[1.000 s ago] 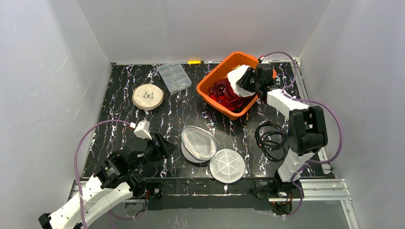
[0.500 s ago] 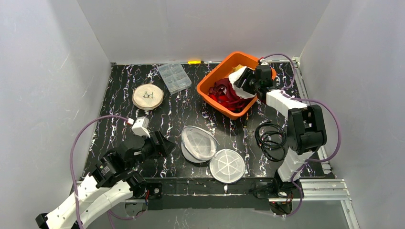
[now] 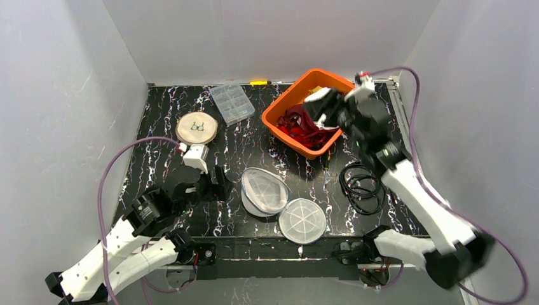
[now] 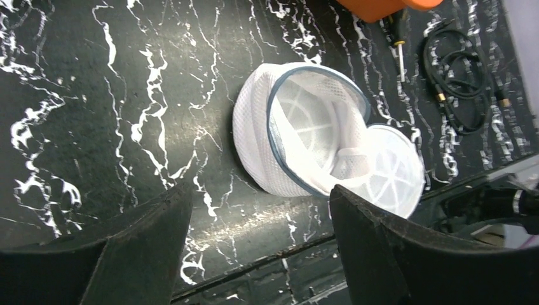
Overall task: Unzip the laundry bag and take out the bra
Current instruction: Adjust the bra in the bin, then adjust the laundry bag at the center of the board.
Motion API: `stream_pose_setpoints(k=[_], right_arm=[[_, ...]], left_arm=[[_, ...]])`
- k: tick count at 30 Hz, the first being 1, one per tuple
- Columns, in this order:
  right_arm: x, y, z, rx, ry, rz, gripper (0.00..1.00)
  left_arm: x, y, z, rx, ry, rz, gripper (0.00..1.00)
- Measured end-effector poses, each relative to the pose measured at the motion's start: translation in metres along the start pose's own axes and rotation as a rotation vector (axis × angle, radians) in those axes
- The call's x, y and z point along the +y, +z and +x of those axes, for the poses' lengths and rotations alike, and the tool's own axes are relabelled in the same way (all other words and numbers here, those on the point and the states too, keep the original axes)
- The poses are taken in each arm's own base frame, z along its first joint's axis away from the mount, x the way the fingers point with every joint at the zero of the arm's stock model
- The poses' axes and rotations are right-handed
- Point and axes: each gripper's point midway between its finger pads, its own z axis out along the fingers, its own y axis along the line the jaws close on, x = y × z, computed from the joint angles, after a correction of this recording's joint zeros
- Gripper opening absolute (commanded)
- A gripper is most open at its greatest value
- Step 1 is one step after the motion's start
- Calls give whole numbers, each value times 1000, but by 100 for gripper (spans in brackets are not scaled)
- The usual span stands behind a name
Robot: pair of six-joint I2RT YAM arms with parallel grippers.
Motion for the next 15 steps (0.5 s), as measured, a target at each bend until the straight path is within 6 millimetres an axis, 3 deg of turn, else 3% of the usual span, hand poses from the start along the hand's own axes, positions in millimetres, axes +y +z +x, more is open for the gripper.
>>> stream_pose_setpoints(k=[2, 4, 7, 11, 13, 15], right_arm=[[42, -51, 12, -20, -13, -134, 75], [43, -85, 27, -24, 12, -182, 75], [5, -107, 70, 19, 69, -137, 73], [-46, -119, 165, 272, 99, -44, 73], [-59, -131, 192, 360, 101, -18, 72], [-63, -145, 202, 398, 104, -24, 72]], left_arm=[[0, 6, -3, 10, 45, -21, 79], [1, 13, -2, 30, 91, -40, 79], [-1, 24, 2, 83, 169, -47, 78], [-11, 34, 1, 140, 267, -21, 77], [-15, 37, -5, 145, 310, -14, 77], [-18, 41, -11, 150, 355, -15, 75]])
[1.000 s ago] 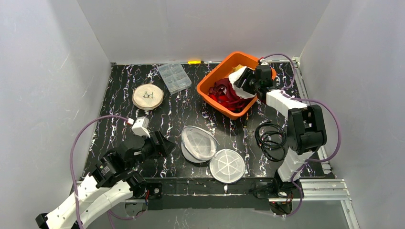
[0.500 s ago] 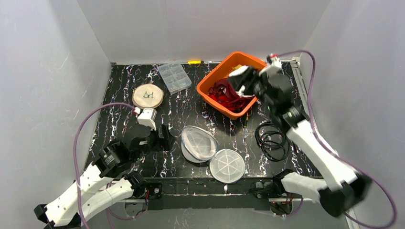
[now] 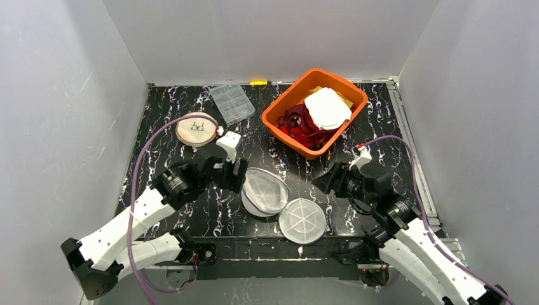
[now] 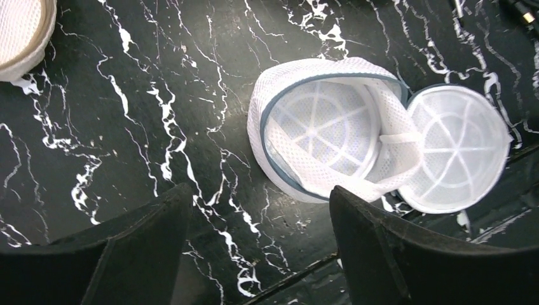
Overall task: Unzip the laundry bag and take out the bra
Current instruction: Adjust the laundry bag at the center of the board.
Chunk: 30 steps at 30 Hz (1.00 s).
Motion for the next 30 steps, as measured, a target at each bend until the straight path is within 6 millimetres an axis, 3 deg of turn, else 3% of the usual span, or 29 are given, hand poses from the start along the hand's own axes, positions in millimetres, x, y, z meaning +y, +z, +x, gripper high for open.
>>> stream_pose_setpoints(k=[5, 11, 15, 19, 21, 30], right_arm=[[1, -16, 14, 16, -3, -47, 72], [-19, -24, 45, 74, 28, -27, 70], [-23, -30, 55, 89, 56, -27, 70], [-24, -36, 58, 91, 70, -28, 70], [-26, -38, 61, 97, 72, -22, 70], [-32, -39, 67, 126, 82, 7, 70]], left_arm=[[0, 25, -4, 91, 68, -7, 70], [0, 64, 9, 236, 110, 4, 61], [4, 79, 6, 273, 122, 0, 52], [5, 86, -4, 266, 138, -1, 35], [4, 88, -5, 262, 148, 2, 31], [5, 92, 5, 283, 152, 5, 37]])
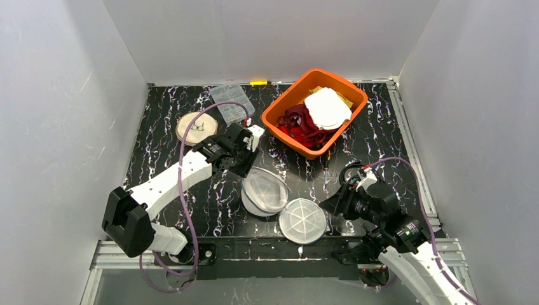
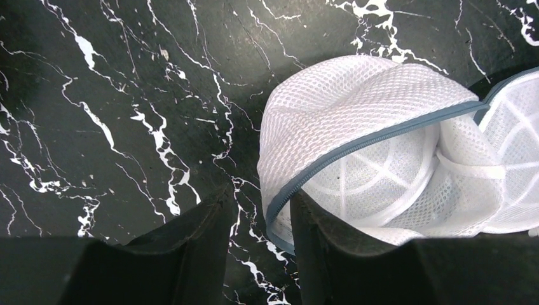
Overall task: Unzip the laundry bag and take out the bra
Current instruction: Adjust the laundry bag at the center of the board.
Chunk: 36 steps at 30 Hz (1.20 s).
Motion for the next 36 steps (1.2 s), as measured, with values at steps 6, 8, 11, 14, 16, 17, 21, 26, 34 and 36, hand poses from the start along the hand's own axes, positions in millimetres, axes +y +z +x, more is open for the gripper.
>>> stream_pose_setpoints(k=[6, 8, 11, 14, 16, 17, 21, 26, 34, 36], right_arm=[[-2, 2, 1, 12, 6, 17, 74], [-3, 2, 1, 9, 10, 23, 75], [-6, 2, -1, -1, 22, 38, 75], [-8, 3, -2, -9, 39, 56, 74], [-10, 3, -2, -13, 56, 67, 73], [-11, 3, -2, -15, 62, 71, 72], [-20, 8, 2, -4, 103, 110, 72], [-37, 16, 15, 41, 141, 182, 71], [-64, 34, 43, 143, 203, 267, 65], [-63, 37, 41, 140, 201, 263, 61]], left_arm=[[-2, 2, 6, 17, -19, 9, 6], [-5, 2, 7, 19, -41, 16, 0], [-8, 0, 8, 8, -90, 24, 0], [-10, -6, 14, -18, -178, 28, 0], [-12, -14, 22, -44, -250, 33, 0], [-12, -18, 26, -60, -287, 36, 0], [-14, -34, 37, -132, -423, 56, 0], [-14, -45, 44, -182, -536, 70, 0], [-17, -33, 61, -149, -661, 61, 0], [-18, -31, 67, -139, -678, 59, 0]])
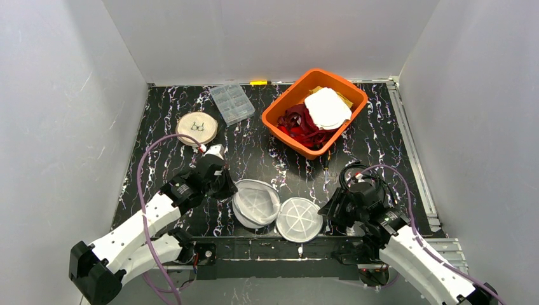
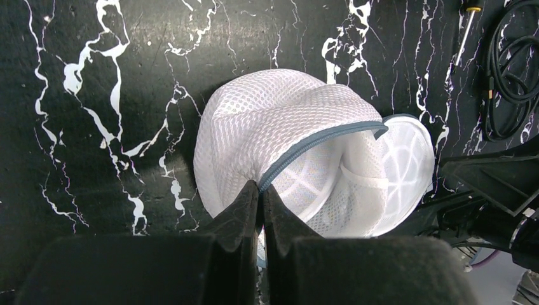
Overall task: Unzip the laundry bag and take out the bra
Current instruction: Adjust the laundry bag at the center of the board.
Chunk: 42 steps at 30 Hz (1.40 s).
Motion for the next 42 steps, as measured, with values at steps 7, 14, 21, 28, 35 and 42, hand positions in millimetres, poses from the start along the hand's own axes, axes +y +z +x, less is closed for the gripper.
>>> stream_pose_setpoints(k=[7, 14, 21, 28, 35, 42], right_arm=[[2, 8, 2, 19, -4, -13, 52], [2, 12, 3, 41, -29, -10, 47], [6, 18, 6, 63, -49, -15, 29], [2, 21, 8, 66, -69, 11, 1], [22, -10, -25, -7, -171, 83, 1], [136, -84, -118, -226, -360, -11, 1]], left_arm=[[2, 0, 5, -4, -34, 11, 0], [-1, 0, 5, 1, -39, 26, 0], [-4, -3, 4, -9, -41, 44, 0], [-5, -8, 2, -24, -42, 59, 0], [-6, -9, 2, -22, -43, 65, 0], [-12, -11, 2, -14, -44, 87, 0]])
